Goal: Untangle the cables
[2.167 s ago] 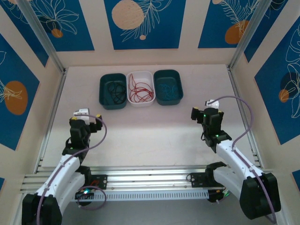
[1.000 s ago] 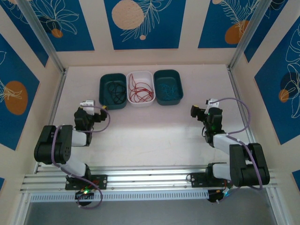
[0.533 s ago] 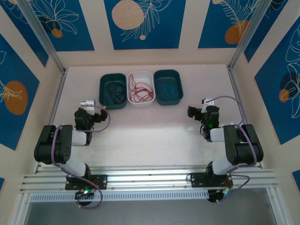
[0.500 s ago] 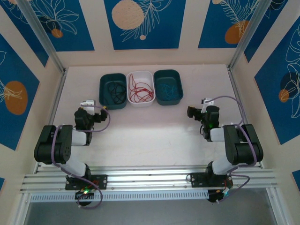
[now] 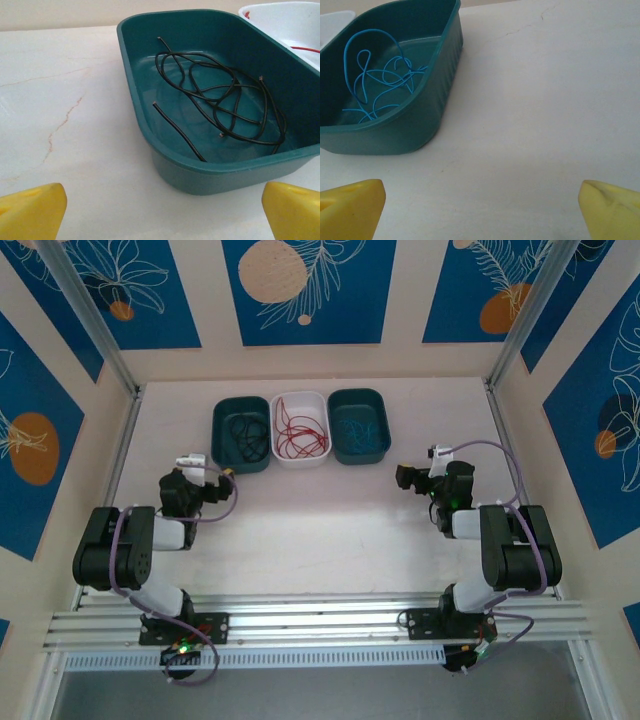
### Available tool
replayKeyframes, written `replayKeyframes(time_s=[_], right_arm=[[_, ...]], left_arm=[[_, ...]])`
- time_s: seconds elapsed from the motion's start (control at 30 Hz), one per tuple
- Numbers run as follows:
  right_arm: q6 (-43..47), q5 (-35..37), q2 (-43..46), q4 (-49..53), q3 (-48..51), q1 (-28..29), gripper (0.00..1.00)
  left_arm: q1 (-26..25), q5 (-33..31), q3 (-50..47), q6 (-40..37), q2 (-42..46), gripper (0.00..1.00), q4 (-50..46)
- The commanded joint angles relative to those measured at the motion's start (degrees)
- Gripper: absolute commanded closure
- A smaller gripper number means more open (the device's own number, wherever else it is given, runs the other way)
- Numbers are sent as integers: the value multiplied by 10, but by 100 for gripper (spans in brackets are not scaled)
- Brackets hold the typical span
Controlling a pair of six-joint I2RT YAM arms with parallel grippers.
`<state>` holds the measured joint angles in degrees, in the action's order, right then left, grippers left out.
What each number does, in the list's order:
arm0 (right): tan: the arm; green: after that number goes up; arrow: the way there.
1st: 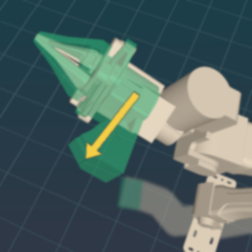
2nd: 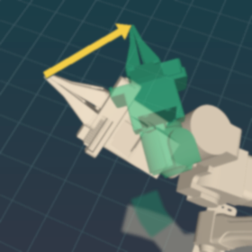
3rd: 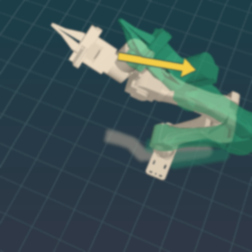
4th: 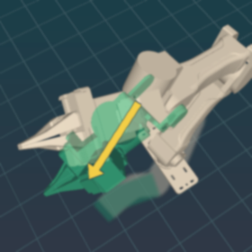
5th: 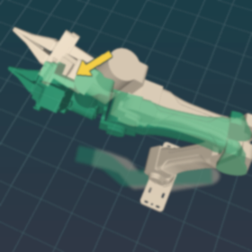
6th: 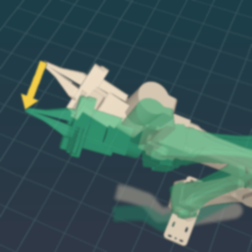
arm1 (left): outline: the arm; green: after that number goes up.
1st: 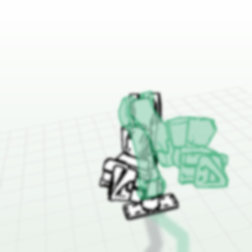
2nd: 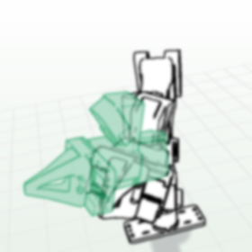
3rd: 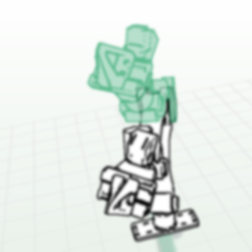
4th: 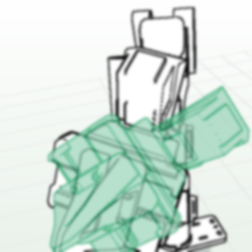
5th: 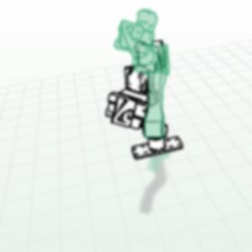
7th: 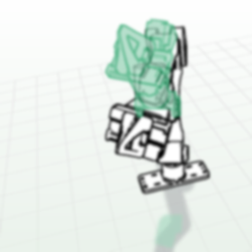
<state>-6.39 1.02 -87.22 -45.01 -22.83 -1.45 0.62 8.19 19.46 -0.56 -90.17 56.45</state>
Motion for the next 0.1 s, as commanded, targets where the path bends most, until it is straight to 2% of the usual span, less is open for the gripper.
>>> replayKeyframes(time_s=[0.0, 0.07], right_arm=[[10, -10, 0, -9, -12, 4, 1], [10, -10, 0, -8, -12, 4, 1]], left_arm=[[-3, 0, 7, -3, 3, 0, 1], [-3, -2, 7, -2, 4, 0, 1]])
